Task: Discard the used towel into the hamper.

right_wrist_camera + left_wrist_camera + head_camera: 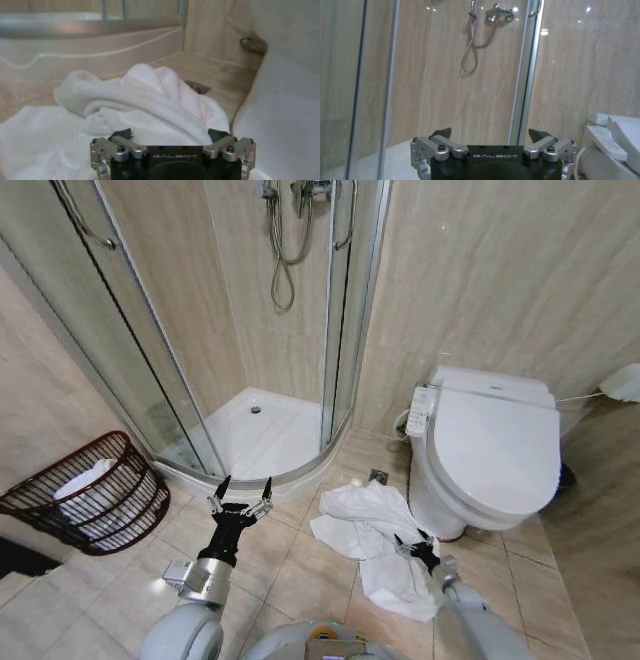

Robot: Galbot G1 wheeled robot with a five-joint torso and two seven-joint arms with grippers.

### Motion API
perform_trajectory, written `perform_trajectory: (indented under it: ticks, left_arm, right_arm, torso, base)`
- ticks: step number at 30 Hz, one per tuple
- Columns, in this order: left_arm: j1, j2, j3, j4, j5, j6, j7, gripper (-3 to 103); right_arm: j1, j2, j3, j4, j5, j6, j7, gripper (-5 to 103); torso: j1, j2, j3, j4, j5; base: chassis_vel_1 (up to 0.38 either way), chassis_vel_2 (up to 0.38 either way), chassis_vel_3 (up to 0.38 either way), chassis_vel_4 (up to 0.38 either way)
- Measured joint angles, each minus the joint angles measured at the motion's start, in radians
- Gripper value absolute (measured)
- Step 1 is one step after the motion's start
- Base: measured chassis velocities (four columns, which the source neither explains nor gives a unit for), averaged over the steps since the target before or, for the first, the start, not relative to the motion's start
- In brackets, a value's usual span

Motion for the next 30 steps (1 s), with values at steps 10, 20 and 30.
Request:
perform_trajectory:
  ticks: [10, 20, 30]
  left_arm:
    - [0.000, 0.000, 0.000, 0.000, 0.000, 0.000, 0.000, 100]
    - [0.000, 0.000, 0.000, 0.000, 0.000, 0.000, 0.000, 100]
    - [0.000, 0.000, 0.000, 0.000, 0.000, 0.000, 0.000, 100]
  right_arm:
    - [0.081, 0.002, -0.014, -0.132, -0.054, -0.044, -0.046, 100]
    - [0.082, 0.010, -0.002, -0.125, -0.058, -0.058, -0.088, 80]
    - [0.055, 0.008, 0.008, -0.108, -0.057, -0.060, -0.090, 37]
  torso:
    - [0.000, 0.001, 0.001, -0.0003, -0.0001]
    - [0.001, 0.002, 0.001, -0.0002, 0.0000]
    - [0.001, 0.002, 0.001, -0.0002, 0.0000]
  base:
    - [0.000, 0.000, 0.000, 0.000]
    - [0.000, 0.000, 0.000, 0.000]
    - [0.000, 0.000, 0.000, 0.000]
